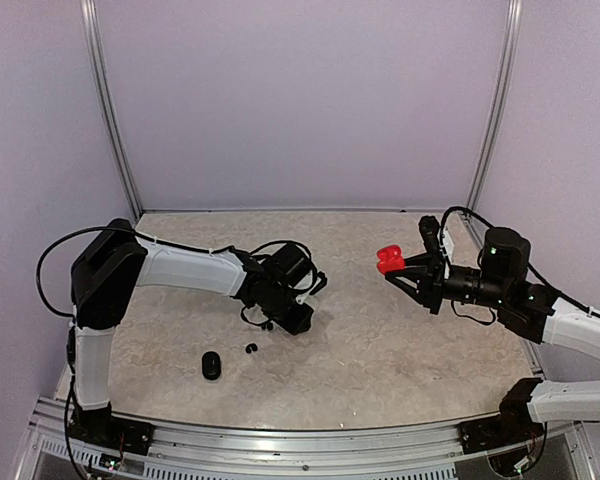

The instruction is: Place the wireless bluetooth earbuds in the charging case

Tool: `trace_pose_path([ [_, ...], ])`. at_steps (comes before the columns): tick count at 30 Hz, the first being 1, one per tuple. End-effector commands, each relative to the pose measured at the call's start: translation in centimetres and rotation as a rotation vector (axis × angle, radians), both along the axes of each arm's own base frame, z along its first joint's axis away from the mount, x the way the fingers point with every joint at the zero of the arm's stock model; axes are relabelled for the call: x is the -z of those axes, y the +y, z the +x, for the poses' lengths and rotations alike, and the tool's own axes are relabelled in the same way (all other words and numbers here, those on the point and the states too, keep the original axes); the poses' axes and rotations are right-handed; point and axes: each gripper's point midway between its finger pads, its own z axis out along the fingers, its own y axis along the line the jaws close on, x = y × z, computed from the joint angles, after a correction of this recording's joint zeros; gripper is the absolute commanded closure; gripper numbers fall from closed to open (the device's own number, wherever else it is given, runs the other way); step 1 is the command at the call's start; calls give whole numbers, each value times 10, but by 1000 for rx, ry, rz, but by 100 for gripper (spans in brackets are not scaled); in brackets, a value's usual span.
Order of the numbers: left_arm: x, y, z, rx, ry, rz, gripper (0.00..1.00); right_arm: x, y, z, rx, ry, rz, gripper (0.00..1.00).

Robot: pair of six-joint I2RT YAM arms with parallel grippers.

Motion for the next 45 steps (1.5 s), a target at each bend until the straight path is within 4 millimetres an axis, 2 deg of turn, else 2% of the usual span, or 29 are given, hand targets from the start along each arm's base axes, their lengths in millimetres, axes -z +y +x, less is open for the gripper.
trace_pose_path([
  [1, 8, 5, 1, 2, 2, 51, 74, -5, -3, 1, 8, -32, 8, 81],
  [11, 10, 7, 3, -1, -1, 50, 85, -6, -4, 1, 8, -36, 10, 81],
  [14, 0, 4, 6, -10, -18, -1, 86, -6, -4, 1, 8, -36, 11, 81],
  [18, -27, 2, 16, -31, -79, -117, 87, -8, -3, 1, 8, -47, 18, 81],
  [19, -44, 1, 18, -36, -115, -169, 87, -8, -3, 2, 9, -49, 21, 81],
  [21, -67, -1, 19, -29, -161, -267, 87, -8, -1, 2, 3, -48, 28, 81],
  [22, -86, -1, 19, -29, -192, -330, 87, -7, 0, 2, -3, -46, 28, 81],
  [25, -113, 3, 20, -30, -240, -435, 87, -7, 3, 3, -19, -36, 27, 81],
  [27, -109, 5, 18, -37, -226, -403, 87, -9, 4, 4, -22, -38, 27, 81],
  [30, -83, 9, 3, -43, -169, -299, 84, -11, 4, 4, -22, -41, 28, 81],
  [39, -27, 44, -77, -93, 29, -77, 82, -10, 7, 3, -42, -27, 16, 81],
  [45, -7, 66, -120, -121, 153, 28, 81, -11, 10, 3, -61, -29, 11, 81],
])
